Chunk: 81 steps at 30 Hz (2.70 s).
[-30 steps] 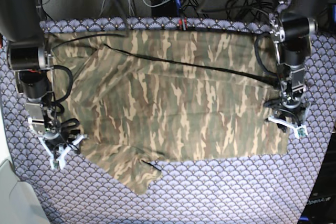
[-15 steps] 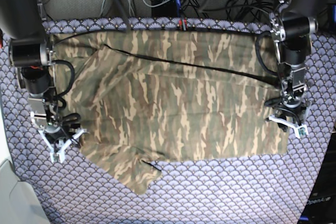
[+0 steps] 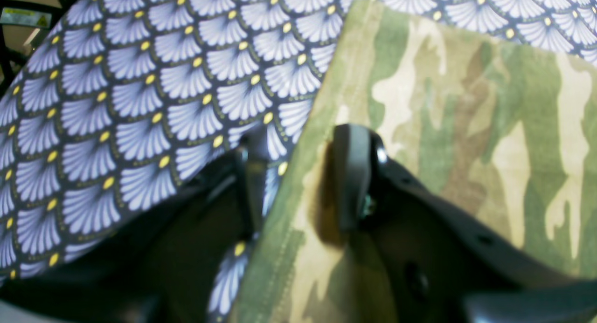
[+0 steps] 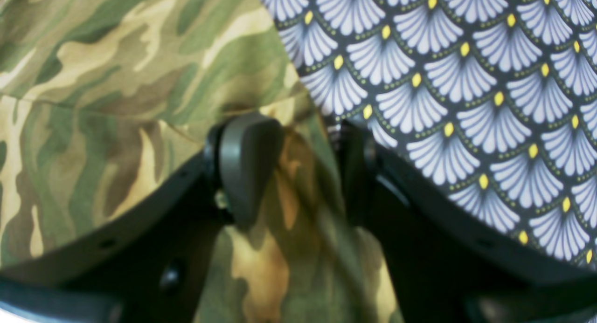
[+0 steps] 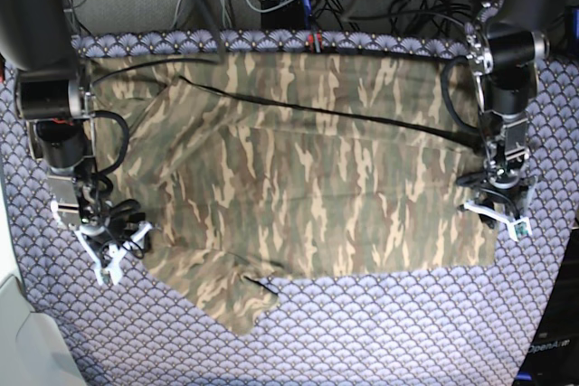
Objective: Fold the T-shirt properly
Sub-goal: 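Grasp the hem corners with both grippers, then lift the hem and fold it toward the collar with both grippers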
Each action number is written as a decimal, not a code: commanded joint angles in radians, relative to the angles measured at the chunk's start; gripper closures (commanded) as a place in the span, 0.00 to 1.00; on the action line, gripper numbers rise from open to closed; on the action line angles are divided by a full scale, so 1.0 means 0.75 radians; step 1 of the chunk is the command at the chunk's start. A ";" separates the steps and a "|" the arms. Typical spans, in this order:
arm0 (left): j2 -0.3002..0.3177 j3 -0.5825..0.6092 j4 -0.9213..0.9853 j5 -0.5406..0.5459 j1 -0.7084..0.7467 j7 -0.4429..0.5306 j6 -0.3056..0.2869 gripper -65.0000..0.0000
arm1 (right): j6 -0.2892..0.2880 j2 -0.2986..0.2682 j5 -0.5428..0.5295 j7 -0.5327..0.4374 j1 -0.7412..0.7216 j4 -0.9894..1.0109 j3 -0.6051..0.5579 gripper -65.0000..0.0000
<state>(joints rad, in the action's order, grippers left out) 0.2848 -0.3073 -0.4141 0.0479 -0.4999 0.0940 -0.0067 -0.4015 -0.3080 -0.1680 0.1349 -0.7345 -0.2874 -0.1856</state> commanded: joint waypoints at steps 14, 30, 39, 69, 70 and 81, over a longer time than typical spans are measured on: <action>0.010 0.002 0.005 -0.018 -0.233 0.005 0.012 0.65 | -0.041 -0.004 -0.002 0.038 -0.016 -0.006 0.001 0.93; 0.012 0.000 0.220 -0.012 -0.222 0.017 0.014 0.65 | -0.041 -0.002 -0.002 0.038 -0.018 -0.009 0.003 0.93; 0.010 -0.005 0.220 -0.008 -0.167 0.009 0.016 0.65 | -0.041 -0.002 -0.002 0.038 -0.018 -0.009 0.003 0.93; -0.082 -0.005 0.312 -0.006 -0.130 -0.075 0.000 0.99 | -0.041 -0.002 -0.006 0.038 -0.016 -0.009 0.007 0.93; -0.082 -0.005 0.299 -0.006 -0.130 -0.075 0.000 0.99 | -0.041 -0.002 -0.006 0.036 -0.016 -0.009 0.007 0.93; -0.092 -0.009 -0.345 -0.006 0.093 -0.311 0.004 0.99 | -0.043 -0.049 -0.010 0.122 0.297 -0.665 0.011 0.98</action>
<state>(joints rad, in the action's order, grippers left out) 0.2089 -0.3130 -0.6678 0.0429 -0.4061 -0.1375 -0.0010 -0.4229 -0.3355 -0.1600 0.2634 -0.4759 -0.7700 -0.1814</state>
